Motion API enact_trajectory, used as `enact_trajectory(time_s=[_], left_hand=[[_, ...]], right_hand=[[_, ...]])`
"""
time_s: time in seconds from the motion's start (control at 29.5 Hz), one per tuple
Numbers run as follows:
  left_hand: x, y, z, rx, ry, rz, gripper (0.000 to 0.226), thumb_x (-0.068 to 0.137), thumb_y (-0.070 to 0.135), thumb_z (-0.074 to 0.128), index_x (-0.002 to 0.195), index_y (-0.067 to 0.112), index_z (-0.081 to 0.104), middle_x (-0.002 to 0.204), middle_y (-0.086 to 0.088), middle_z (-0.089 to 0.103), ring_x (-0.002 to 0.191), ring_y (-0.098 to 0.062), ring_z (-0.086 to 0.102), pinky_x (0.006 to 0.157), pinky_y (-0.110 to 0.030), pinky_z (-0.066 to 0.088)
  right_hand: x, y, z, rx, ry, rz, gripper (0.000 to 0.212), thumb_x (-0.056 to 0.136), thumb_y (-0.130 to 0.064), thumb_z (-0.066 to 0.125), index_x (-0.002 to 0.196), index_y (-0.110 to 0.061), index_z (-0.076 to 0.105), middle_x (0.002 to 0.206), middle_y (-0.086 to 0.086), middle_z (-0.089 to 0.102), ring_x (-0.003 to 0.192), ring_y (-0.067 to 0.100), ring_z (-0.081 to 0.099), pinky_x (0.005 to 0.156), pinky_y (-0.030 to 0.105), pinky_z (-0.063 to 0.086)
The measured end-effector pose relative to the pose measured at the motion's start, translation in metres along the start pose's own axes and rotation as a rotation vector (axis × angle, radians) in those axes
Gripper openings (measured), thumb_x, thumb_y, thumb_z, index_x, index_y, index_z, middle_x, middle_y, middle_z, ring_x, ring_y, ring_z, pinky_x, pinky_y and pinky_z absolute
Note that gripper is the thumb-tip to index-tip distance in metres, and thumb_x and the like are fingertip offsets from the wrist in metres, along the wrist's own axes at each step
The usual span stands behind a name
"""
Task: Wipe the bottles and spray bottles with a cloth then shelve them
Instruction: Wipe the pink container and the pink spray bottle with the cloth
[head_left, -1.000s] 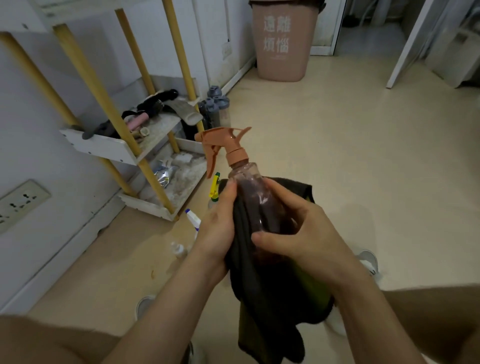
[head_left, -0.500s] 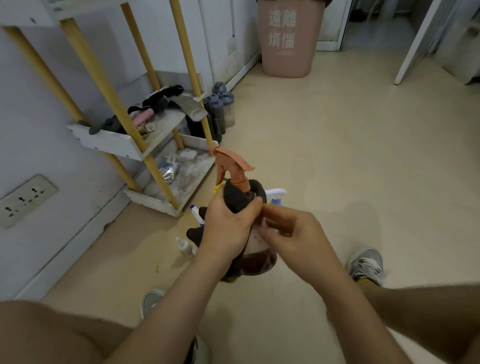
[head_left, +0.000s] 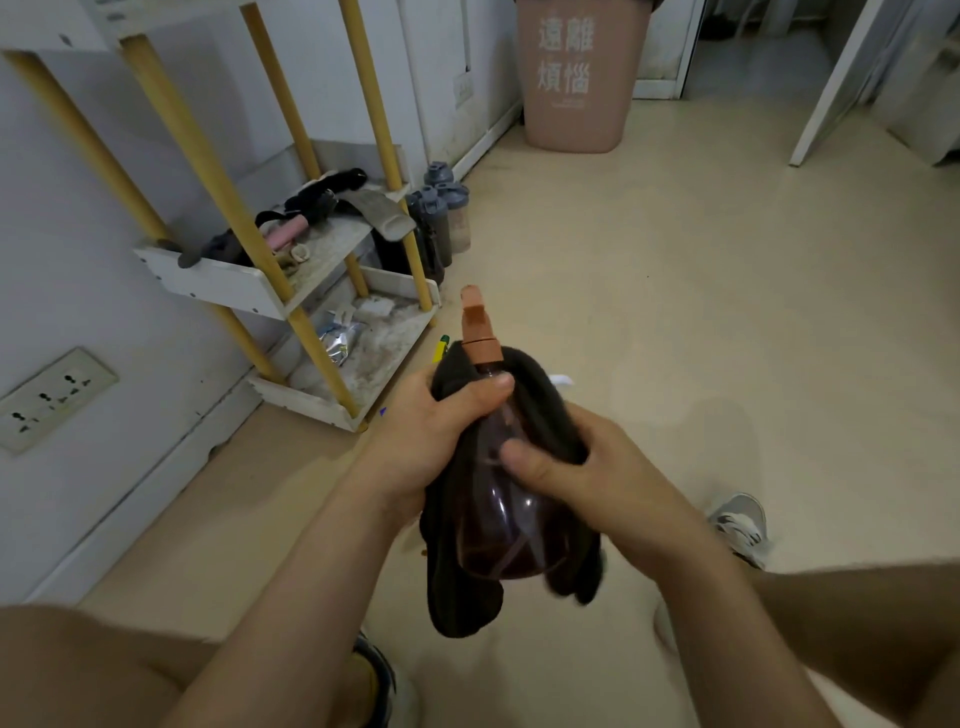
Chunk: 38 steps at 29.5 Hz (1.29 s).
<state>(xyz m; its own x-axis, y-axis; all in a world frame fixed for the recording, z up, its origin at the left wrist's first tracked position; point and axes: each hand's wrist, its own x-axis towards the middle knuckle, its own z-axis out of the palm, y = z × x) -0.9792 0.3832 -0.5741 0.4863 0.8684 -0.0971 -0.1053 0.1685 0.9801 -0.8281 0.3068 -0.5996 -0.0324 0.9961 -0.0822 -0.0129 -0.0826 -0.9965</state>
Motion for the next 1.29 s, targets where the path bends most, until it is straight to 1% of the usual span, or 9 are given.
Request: enact_trajectory(time_s=[0.17, 0.37, 0.54, 0.64, 0.78, 0.98, 1.12, 1.19, 1.29], left_hand=[[0.003, -0.007, 0.012, 0.243, 0.380, 0.034, 0.020, 0.090, 0.029, 0.069, 0.080, 0.011, 0.070, 0.077, -0.012, 0.072, 0.070, -0.018, 0.070, 0.066, -0.033, 0.055], [-0.003, -0.009, 0.020, 0.286, 0.163, -0.081, 0.025, 0.098, 0.044, 0.049, 0.119, 0.036, 0.062, 0.108, 0.012, 0.068, 0.102, -0.006, 0.064, 0.085, -0.025, 0.051], [-0.005, -0.019, 0.012, 0.437, -0.057, 0.000, 0.054, 0.097, 0.033, 0.058, 0.147, 0.037, 0.038, 0.129, 0.015, 0.059, 0.118, -0.002, 0.057, 0.100, -0.029, 0.050], [0.002, -0.023, 0.005, 0.608, 0.103, 0.073, 0.055, 0.082, 0.062, 0.059, 0.132, 0.043, 0.046, 0.119, 0.013, 0.063, 0.111, -0.006, 0.060, 0.097, -0.039, 0.052], [0.005, -0.028, 0.004, 0.604, 0.193, 0.080, 0.052, 0.079, 0.071, 0.049, 0.111, 0.031, 0.053, 0.104, 0.006, 0.065, 0.100, -0.012, 0.063, 0.091, -0.046, 0.051], [0.010, -0.022, 0.015, 0.208, 0.243, 0.147, 0.013, 0.100, 0.037, 0.048, 0.106, 0.028, 0.056, 0.097, 0.007, 0.064, 0.088, 0.001, 0.065, 0.076, -0.019, 0.051], [0.012, -0.014, 0.016, 0.033, 0.310, 0.150, 0.033, 0.099, 0.044, 0.047, 0.122, 0.022, 0.056, 0.112, -0.003, 0.064, 0.106, -0.015, 0.065, 0.092, -0.033, 0.053], [0.016, -0.004, 0.014, -0.074, 0.409, 0.140, 0.046, 0.098, 0.049, 0.045, 0.133, 0.020, 0.052, 0.120, -0.005, 0.063, 0.110, -0.019, 0.063, 0.096, -0.035, 0.053], [0.018, 0.011, 0.013, -0.161, 0.514, 0.129, 0.035, 0.101, 0.047, 0.042, 0.113, 0.021, 0.062, 0.095, 0.004, 0.069, 0.092, -0.012, 0.068, 0.078, -0.024, 0.057]], right_hand=[[0.006, 0.010, 0.025, -0.384, -0.022, -0.063, 0.115, 0.058, -0.049, 0.085, 0.147, -0.053, 0.013, 0.134, -0.011, 0.051, 0.121, 0.010, 0.055, 0.098, 0.037, 0.050], [-0.002, 0.023, 0.028, -0.274, 0.183, -0.059, 0.090, 0.064, -0.013, 0.086, 0.133, -0.047, 0.039, 0.109, -0.024, 0.066, 0.100, -0.006, 0.062, 0.076, 0.015, 0.053], [-0.003, 0.017, 0.008, -0.074, 0.125, -0.040, 0.079, 0.066, 0.005, 0.083, 0.129, -0.033, 0.053, 0.106, -0.019, 0.071, 0.099, -0.002, 0.066, 0.076, 0.017, 0.055], [-0.002, 0.013, 0.012, -0.064, 0.127, -0.065, 0.074, 0.072, 0.010, 0.077, 0.131, -0.029, 0.055, 0.105, -0.018, 0.071, 0.098, -0.004, 0.066, 0.076, 0.015, 0.054], [0.001, 0.016, 0.020, 0.020, 0.125, -0.072, 0.068, 0.082, 0.011, 0.062, 0.133, -0.033, 0.056, 0.110, -0.007, 0.072, 0.105, 0.010, 0.067, 0.090, 0.036, 0.057], [0.008, 0.016, 0.028, 0.104, 0.116, -0.137, 0.063, 0.090, 0.006, 0.055, 0.138, -0.035, 0.048, 0.121, -0.013, 0.065, 0.114, 0.008, 0.061, 0.096, 0.030, 0.052], [0.007, 0.023, 0.021, 0.016, 0.219, -0.172, 0.064, 0.086, -0.034, 0.072, 0.138, -0.045, 0.037, 0.121, -0.036, 0.053, 0.117, -0.009, 0.053, 0.092, 0.014, 0.047], [0.006, 0.028, 0.012, 0.003, 0.168, -0.088, 0.075, 0.074, -0.061, 0.072, 0.137, -0.056, 0.032, 0.130, -0.030, 0.050, 0.121, -0.004, 0.052, 0.098, 0.024, 0.049], [0.004, 0.029, 0.012, 0.025, 0.077, -0.019, 0.078, 0.067, -0.062, 0.074, 0.135, -0.051, 0.039, 0.132, -0.014, 0.055, 0.121, 0.010, 0.057, 0.099, 0.040, 0.052]])
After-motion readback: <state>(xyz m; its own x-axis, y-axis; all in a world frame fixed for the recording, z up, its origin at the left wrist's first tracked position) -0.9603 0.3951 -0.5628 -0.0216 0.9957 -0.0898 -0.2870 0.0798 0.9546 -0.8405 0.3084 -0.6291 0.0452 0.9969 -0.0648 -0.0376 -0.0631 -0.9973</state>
